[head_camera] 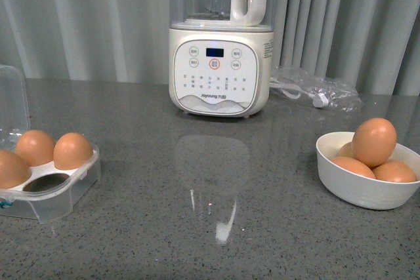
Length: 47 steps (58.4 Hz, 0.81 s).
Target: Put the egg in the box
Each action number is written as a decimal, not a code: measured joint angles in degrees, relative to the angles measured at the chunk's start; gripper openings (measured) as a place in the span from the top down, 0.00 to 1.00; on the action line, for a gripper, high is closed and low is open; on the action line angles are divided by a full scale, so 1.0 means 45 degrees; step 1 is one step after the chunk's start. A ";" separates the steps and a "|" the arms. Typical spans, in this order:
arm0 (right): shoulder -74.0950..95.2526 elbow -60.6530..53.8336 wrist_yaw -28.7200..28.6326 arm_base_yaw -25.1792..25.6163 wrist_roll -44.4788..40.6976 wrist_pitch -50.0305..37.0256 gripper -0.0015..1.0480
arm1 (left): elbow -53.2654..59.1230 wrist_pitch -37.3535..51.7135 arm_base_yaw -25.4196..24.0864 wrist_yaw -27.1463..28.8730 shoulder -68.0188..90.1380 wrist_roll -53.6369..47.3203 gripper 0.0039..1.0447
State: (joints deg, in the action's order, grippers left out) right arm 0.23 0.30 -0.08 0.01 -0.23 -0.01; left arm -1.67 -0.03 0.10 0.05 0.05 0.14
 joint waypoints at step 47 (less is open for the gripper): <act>1.1769 0.4367 0.1957 -0.0787 -0.0466 -0.8820 0.07 | 0.0000 0.0000 0.0000 -0.0005 0.0000 -0.0005 0.06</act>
State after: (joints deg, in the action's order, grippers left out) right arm 53.19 19.94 8.73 -3.53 -2.33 -39.70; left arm -1.67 -0.03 0.10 0.03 0.05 0.12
